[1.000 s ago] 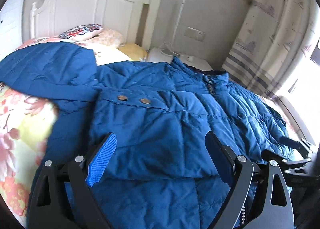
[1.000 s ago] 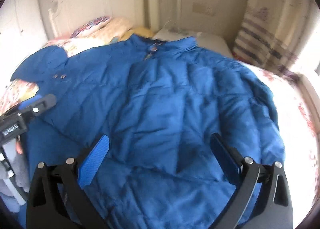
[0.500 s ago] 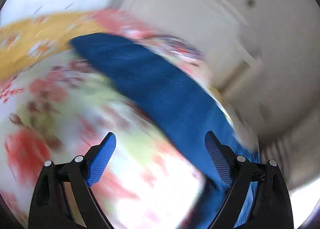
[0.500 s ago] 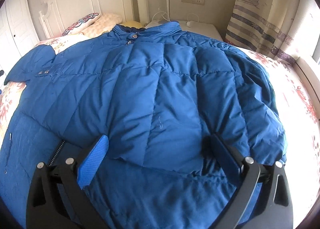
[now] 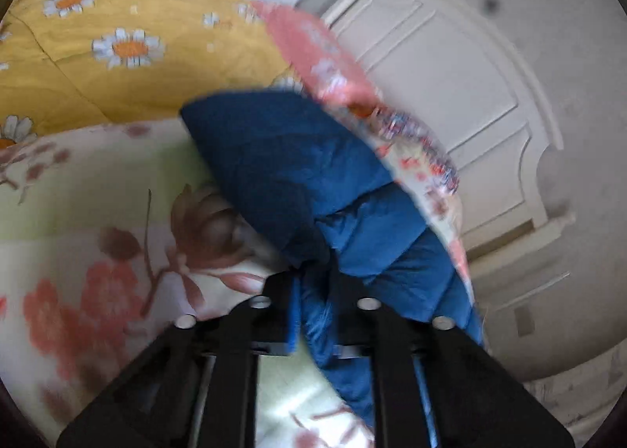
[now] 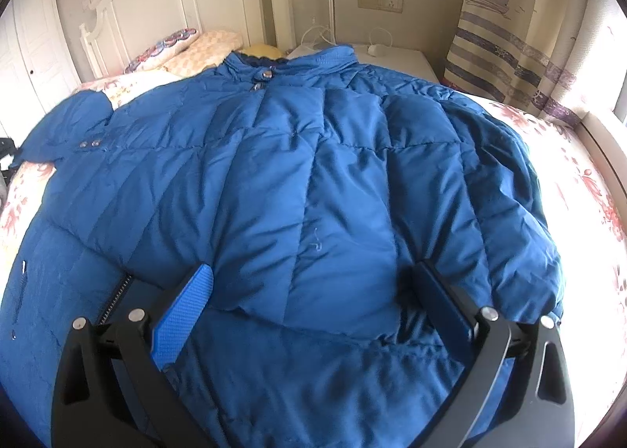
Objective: Fold large clothes
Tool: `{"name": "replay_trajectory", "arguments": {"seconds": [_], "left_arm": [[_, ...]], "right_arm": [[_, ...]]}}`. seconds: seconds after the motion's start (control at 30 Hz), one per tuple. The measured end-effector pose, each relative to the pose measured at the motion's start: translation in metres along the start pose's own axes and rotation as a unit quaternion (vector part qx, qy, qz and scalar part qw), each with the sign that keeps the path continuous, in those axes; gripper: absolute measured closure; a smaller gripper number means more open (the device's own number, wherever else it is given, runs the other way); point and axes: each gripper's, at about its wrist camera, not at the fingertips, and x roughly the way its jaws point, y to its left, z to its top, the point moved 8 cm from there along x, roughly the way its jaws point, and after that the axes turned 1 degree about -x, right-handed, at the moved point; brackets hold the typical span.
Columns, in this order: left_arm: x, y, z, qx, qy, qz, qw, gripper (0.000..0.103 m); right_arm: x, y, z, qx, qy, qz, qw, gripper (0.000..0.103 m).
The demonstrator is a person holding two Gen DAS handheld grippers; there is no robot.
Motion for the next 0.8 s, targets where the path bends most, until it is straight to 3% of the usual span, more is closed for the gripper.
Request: {"name": "replay_trajectory", "arguments": {"seconds": [0.1,0.17,0.27,0.33,0.37,0.4,0.5,0.57,0.67,0.8], "left_arm": [[-0.034,-0.048,-0.013,0.084,-0.057,-0.001,0.9948,0.100],[-0.063,-0.100,-0.034,0.159,-0.084,-0.026,0.9833,0.101],[-0.113,-0.188,-0.090,0.287,-0.104,-0.090,0.9480,0.101],[-0.144,-0.242,-0.150,0.378,-0.099,-0.132,0.9110,0.101],[-0.161,-0.267,-0.191,0.427,-0.088,-0.162,0.8855,0.102],[-0.172,-0.280,-0.220,0.456,-0.081,-0.176,0.8688,0.102],[-0.202,-0.305,-0.344,0.565,-0.041,-0.217,0.7951,0.102],[-0.200,-0.300,-0.410,0.605,-0.003,-0.222,0.7651,0.101],[-0.173,-0.271,-0.490,0.629,0.081,-0.210,0.7440,0.101],[-0.160,-0.240,-0.510,0.650,0.101,-0.185,0.7298,0.096]], "right_arm": [[-0.012,-0.006,0.003,0.021,-0.033,0.008,0.999,0.008],[-0.025,-0.018,0.006,0.054,-0.071,0.016,0.996,0.008],[-0.041,-0.051,0.005,0.144,-0.117,0.026,0.982,0.008],[-0.043,-0.068,0.002,0.193,-0.129,0.040,0.972,0.008],[-0.044,-0.074,0.002,0.209,-0.133,0.045,0.968,0.008],[-0.045,-0.080,0.000,0.225,-0.139,0.051,0.963,0.008],[-0.047,-0.087,-0.002,0.246,-0.152,0.058,0.955,0.008],[-0.048,-0.090,-0.002,0.253,-0.159,0.058,0.953,0.008],[-0.050,-0.096,-0.004,0.260,-0.163,0.065,0.949,0.008],[-0.053,-0.101,-0.006,0.265,-0.167,0.073,0.947,0.008]]}}
